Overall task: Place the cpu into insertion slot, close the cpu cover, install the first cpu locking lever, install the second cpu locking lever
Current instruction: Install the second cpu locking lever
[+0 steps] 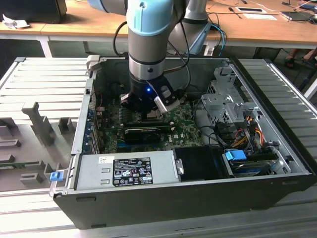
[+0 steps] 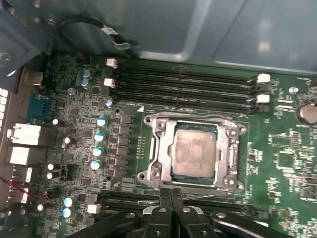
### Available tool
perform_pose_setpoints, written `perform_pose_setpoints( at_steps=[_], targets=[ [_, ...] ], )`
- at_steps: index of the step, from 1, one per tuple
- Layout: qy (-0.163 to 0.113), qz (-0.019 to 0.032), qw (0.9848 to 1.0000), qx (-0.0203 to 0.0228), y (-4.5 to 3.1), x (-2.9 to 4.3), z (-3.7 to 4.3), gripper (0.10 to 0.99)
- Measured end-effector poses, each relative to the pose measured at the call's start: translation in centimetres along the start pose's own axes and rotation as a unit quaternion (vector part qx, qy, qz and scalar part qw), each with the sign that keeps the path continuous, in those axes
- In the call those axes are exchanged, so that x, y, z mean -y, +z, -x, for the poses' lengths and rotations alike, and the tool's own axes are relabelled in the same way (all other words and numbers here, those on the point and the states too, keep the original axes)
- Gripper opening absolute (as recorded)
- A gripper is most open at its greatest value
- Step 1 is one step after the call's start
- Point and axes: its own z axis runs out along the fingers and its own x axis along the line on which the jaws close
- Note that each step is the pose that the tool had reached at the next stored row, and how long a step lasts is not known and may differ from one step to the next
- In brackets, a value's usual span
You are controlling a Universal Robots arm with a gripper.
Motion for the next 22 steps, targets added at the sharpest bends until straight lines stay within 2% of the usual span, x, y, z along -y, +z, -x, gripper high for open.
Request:
perform_pose_setpoints(
  at_steps=[1,2,3,4,5,8,10,12,15,19,22],
  targets=[
    [0.000,0.0016,1.0000,0.0001,0.35,0.08,-0.32,0.106],
    [-0.001,0.0079,1.0000,0.0006,0.48,0.23,-0.48,0.106],
    [-0.001,0.0220,0.9998,0.0021,0.45,0.57,-0.56,0.106],
    [-0.001,0.0341,0.9994,0.0034,0.41,0.85,-0.67,0.106],
    [-0.001,0.0399,0.9992,0.0040,0.39,1.04,-0.79,0.106],
    [-0.001,0.0515,0.9987,0.0051,0.30,1.80,-1.15,0.106],
    [-0.001,0.0559,0.9984,0.0055,0.26,2.06,-1.33,0.106],
    [-0.001,0.0654,0.9978,0.0064,0.35,2.34,-1.64,0.106],
    [-0.001,0.0743,0.9972,0.0073,0.65,2.62,-2.00,0.106],
    [-0.002,0.0819,0.9966,0.0081,1.09,2.64,-2.44,0.106],
    [-0.002,0.0843,0.9964,0.0082,1.47,2.70,-2.50,0.106]
  ],
)
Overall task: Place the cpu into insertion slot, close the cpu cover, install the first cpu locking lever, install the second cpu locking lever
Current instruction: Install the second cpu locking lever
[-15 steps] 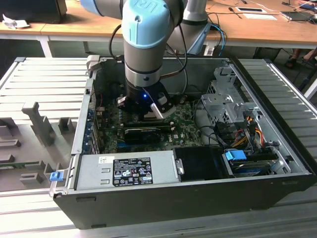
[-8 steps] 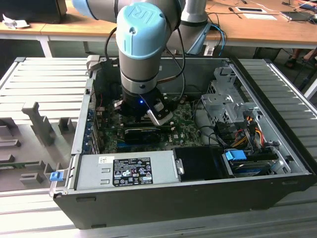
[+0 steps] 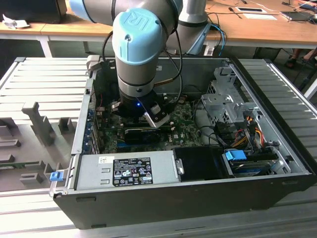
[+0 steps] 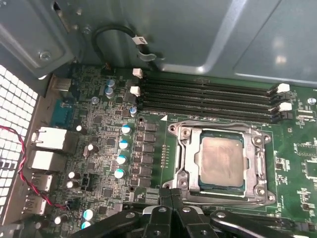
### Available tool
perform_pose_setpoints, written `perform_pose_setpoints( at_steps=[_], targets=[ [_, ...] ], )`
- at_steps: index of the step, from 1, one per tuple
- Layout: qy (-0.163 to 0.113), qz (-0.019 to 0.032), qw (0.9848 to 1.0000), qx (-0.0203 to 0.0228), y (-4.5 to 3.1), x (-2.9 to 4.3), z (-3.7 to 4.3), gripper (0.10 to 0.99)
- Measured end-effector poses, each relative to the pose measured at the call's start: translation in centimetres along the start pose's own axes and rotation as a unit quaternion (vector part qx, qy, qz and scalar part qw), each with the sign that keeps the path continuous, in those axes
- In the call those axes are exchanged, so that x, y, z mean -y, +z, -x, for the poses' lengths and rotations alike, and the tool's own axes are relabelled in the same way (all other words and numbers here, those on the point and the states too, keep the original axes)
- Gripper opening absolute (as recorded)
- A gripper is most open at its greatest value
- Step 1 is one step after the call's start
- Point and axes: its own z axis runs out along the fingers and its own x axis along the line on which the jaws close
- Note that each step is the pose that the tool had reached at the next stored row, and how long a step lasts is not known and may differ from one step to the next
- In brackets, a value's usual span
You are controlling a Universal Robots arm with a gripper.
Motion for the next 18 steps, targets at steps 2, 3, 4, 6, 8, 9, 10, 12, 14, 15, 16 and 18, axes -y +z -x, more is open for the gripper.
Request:
perform_pose_setpoints(
  at_steps=[2,3,4,6,8,9,10,12,14,15,16,18],
  targets=[
    [0.000,0.0049,1.0000,0.0005,0.56,0.19,-0.03,0.106],
    [0.000,0.0057,1.0000,0.0006,0.62,0.20,-0.03,0.106],
    [0.000,0.0060,1.0000,0.0005,0.65,0.20,-0.03,0.106],
    [0.000,0.0088,1.0000,0.0009,0.78,0.23,-0.04,0.106],
    [0.000,0.0111,0.9999,0.0013,0.92,0.27,-0.04,0.106],
    [0.000,0.0144,0.9999,0.0014,1.13,0.33,-0.08,0.106],
    [0.000,0.0149,0.9999,0.0014,1.25,0.36,-0.08,0.106],
    [0.000,0.0152,0.9999,0.0016,1.26,0.36,-0.10,0.106],
    [0.000,0.0151,0.9999,0.0016,1.16,0.34,-0.10,0.106],
    [0.000,0.0150,0.9999,0.0015,1.08,0.31,-0.10,0.106],
    [0.000,0.0149,0.9999,0.0015,1.01,0.29,-0.10,0.106],
    [0.000,0.0151,0.9999,0.0016,0.57,0.14,-0.08,0.106]
  ],
)
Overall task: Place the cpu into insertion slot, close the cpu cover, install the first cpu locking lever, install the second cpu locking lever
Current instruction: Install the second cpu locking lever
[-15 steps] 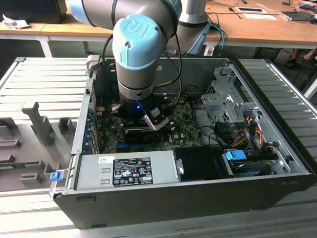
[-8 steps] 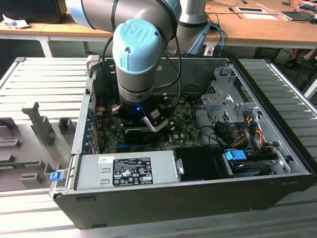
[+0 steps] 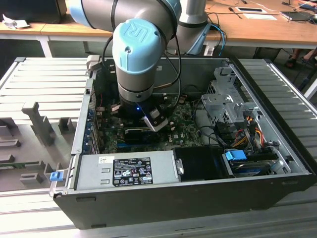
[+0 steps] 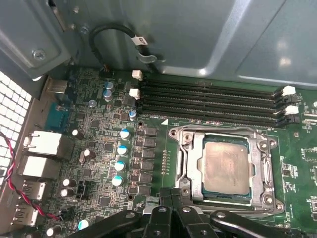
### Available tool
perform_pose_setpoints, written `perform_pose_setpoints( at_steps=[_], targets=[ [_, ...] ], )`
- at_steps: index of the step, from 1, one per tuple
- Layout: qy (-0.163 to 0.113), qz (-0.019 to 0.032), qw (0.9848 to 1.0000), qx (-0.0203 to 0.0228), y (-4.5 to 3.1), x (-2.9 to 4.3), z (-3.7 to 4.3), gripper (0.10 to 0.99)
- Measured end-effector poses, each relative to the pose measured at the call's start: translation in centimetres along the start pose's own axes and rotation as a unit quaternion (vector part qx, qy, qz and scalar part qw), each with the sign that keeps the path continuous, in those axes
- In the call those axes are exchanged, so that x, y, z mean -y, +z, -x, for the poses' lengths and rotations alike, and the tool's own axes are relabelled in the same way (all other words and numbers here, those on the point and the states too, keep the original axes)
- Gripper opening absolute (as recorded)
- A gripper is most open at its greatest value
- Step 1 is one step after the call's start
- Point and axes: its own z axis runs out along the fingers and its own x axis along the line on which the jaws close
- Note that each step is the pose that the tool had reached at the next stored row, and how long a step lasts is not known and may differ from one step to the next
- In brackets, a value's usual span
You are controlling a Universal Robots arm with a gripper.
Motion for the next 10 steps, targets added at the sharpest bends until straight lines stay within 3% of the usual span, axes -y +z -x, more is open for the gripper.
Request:
perform_pose_setpoints(
  at_steps=[6,10],
  targets=[
    [0.000,-0.0001,1.0000,-0.0001,-1.46,-0.52,0.04,0.106],
    [0.000,0.0000,1.0000,-0.0001,-1.70,-0.61,0.05,0.106]
  ],
)
